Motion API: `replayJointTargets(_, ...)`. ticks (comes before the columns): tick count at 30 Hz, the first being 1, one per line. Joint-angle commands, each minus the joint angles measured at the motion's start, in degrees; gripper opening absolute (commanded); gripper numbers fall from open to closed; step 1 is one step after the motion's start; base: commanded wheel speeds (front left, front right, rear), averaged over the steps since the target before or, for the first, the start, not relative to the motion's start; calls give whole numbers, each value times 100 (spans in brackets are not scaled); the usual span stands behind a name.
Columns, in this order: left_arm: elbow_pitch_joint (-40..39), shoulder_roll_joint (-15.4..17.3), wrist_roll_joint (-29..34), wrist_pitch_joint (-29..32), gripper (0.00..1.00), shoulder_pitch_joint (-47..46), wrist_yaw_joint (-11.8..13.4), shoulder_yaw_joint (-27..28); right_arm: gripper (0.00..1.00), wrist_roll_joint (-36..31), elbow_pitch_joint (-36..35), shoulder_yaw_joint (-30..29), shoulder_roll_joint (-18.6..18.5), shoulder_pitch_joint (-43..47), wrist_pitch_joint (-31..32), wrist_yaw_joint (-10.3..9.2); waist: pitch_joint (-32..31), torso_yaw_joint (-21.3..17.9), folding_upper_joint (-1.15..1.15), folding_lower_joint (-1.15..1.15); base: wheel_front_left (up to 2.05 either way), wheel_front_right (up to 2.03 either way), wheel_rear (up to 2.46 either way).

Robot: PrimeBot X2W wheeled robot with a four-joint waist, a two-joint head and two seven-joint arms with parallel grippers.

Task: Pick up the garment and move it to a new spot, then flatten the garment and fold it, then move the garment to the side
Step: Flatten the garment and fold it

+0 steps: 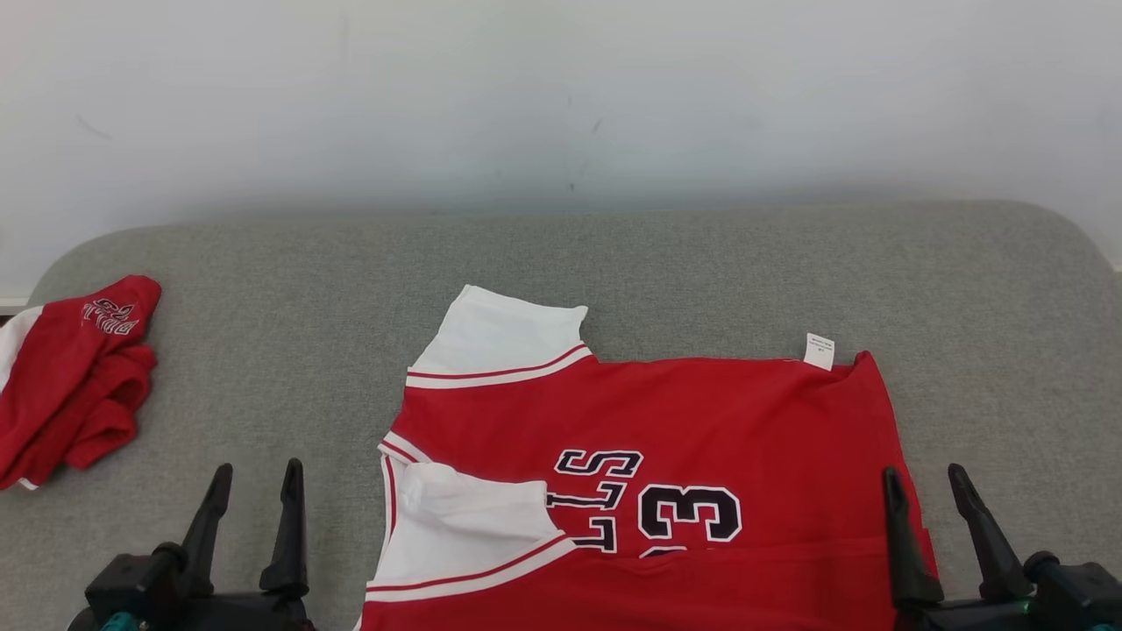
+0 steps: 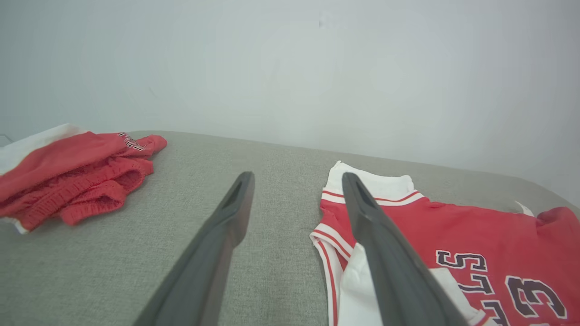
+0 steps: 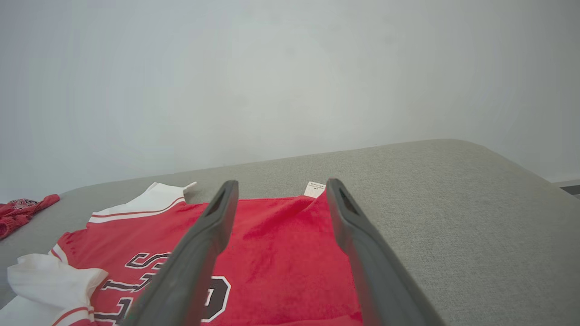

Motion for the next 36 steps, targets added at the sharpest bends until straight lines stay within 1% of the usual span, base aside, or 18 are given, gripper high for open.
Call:
replayJointTargets(1, -75, -27, 98, -12, 100, -21, 28, 62, 100, -110, -46, 17, 21, -20, -45, -16, 10, 6, 0, 0, 0, 0, 0)
replayJointTargets(8, -357, -177, 474, -12, 100, 199, 25, 313, 100, -407, -52, 36, 167, 74, -119, -16, 87, 63, 0, 0, 0, 0, 0)
replayJointTargets(13, -361, -253, 615, -12, 100, 358, -55, 449, 100, -539, -3, 33, 229, 125, -131, -16, 96, 86, 0, 0, 0, 0, 0)
replayJointTargets(17, -333, -277, 679, -12, 100, 386, -112, 548, 100, -551, 16, 22, 199, 107, -133, -16, 85, 76, 0, 0, 0, 0, 0)
replayJointTargets(21, -237, -287, 731, -12, 100, 291, -165, 510, 100, -530, 16, -36, 168, 32, -134, -16, 126, 57, 0, 0, 0, 0, 0)
replayJointTargets(27, -74, -21, 693, -12, 100, -244, -227, 389, 100, -550, 193, -89, -10, -320, -122, -16, 299, -49, 0, 0, 0, 0, 0)
replayJointTargets(29, 28, 127, 667, -10, 100, -564, -257, 269, 100, -549, 326, -100, -100, -553, 14, -16, 394, -111, 0, 0, 0, 0, 0)
replayJointTargets(32, 193, 369, 585, -2, 100, -1115, -255, -32, 100, -465, 540, -113, -288, -991, 245, -16, 594, -200, 0, 0, 0, 0, 0)
replayJointTargets(33, 226, 461, 498, 11, 100, -1340, -256, -211, 100, -436, 580, -103, -340, -1155, 312, -16, 686, -228, 0, 0, 0, 0, 0)
replayJointTargets(36, 444, 884, 143, 94, 100, -2058, -256, -724, 100, -444, 740, -113, -454, -1591, 613, -16, 979, -312, 0, 0, 0, 0, 0)
